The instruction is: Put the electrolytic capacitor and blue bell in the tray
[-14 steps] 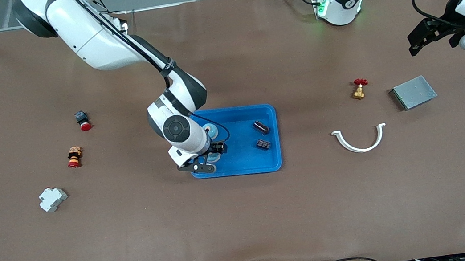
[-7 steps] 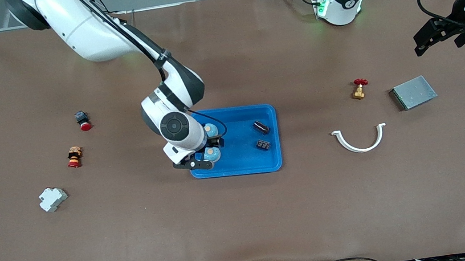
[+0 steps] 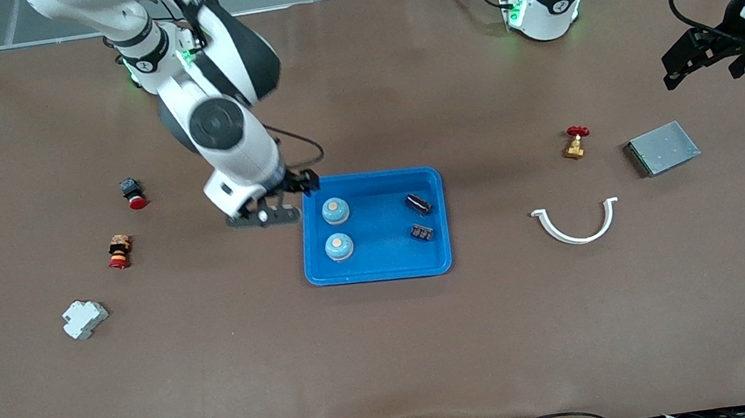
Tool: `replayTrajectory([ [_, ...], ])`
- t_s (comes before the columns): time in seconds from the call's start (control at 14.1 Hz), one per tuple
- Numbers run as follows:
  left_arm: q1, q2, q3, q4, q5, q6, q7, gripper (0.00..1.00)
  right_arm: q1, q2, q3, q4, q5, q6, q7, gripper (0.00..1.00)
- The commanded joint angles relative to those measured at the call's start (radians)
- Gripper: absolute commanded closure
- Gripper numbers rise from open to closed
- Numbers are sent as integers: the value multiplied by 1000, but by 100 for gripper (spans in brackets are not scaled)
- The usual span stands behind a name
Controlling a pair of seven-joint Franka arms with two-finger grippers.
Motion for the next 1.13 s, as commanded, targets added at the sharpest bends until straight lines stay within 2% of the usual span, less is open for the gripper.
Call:
replayTrajectory([
  [0.0, 0, 8, -2, 22, 19, -19, 16, 0, -50, -197, 5, -132, 39, -90, -78, 0],
  [0.28, 0, 16, -3, 24, 20, -19, 19, 0, -116, -311, -3, -126, 51, -230, -176, 0],
  [0.42, 0, 19, -2, 29, 20, -19, 25, 0, -163, -334, -6, -113, 62, -267, -217, 0],
  [0.64, 1, 19, -2, 32, 19, -19, 18, 0, -225, -326, -25, -16, 76, -333, -282, 0],
  [0.78, 1, 20, -2, 44, 20, -19, 24, 0, -261, -319, -63, 12, 76, -336, -305, 0],
  [1.06, 4, 49, -2, 87, 19, -25, 30, 0, -343, -290, -69, 102, 65, -357, -363, 0],
])
